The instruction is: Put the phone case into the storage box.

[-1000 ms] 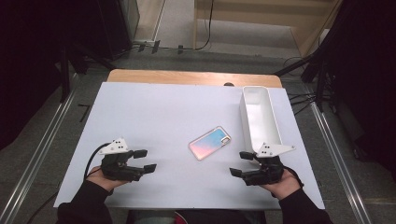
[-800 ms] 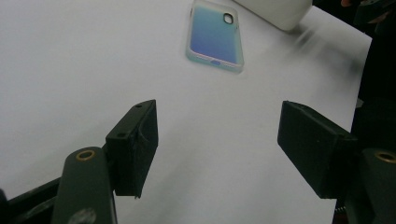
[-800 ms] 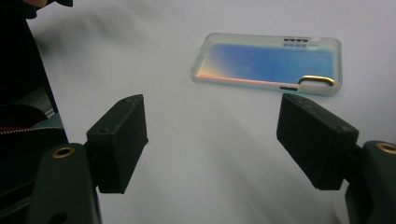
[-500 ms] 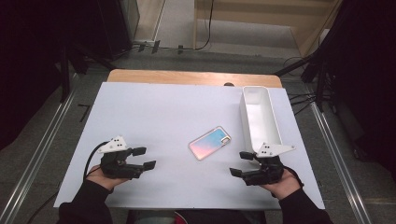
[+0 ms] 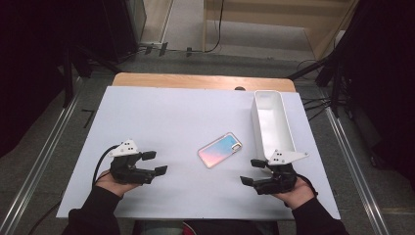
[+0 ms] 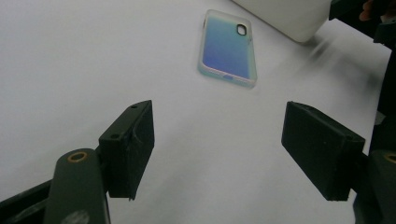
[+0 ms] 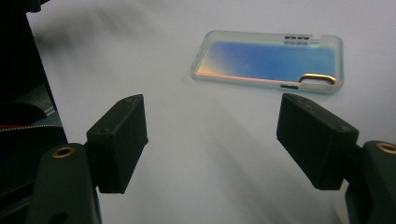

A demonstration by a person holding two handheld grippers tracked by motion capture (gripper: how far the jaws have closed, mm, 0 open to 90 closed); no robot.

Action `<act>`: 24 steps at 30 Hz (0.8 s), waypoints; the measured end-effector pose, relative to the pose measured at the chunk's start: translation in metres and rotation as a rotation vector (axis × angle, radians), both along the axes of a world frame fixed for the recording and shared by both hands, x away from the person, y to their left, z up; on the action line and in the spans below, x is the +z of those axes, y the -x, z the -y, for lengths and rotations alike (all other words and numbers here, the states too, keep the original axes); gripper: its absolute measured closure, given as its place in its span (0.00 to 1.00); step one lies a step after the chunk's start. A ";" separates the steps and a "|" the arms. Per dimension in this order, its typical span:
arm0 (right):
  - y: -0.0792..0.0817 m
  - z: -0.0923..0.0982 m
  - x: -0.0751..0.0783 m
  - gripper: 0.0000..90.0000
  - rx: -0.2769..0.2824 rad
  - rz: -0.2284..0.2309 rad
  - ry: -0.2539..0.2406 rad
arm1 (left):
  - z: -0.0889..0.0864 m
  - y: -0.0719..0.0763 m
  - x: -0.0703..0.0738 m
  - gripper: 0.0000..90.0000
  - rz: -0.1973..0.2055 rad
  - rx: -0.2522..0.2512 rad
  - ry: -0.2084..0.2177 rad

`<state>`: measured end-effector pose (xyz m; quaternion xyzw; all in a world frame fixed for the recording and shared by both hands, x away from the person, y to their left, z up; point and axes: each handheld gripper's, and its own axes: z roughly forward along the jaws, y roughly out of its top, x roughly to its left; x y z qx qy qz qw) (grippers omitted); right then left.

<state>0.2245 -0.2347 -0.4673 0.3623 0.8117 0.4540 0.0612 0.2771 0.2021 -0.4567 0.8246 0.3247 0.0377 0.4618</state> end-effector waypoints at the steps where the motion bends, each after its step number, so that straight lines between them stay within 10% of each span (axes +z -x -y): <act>1: 0.000 0.000 0.000 0.26 0.000 0.000 0.001 | 0.001 -0.001 0.000 0.28 0.000 -0.003 -0.006; 24: 0.000 -0.001 0.000 0.26 0.006 -0.007 0.007 | 0.015 -0.013 0.004 0.28 0.010 -0.017 -0.007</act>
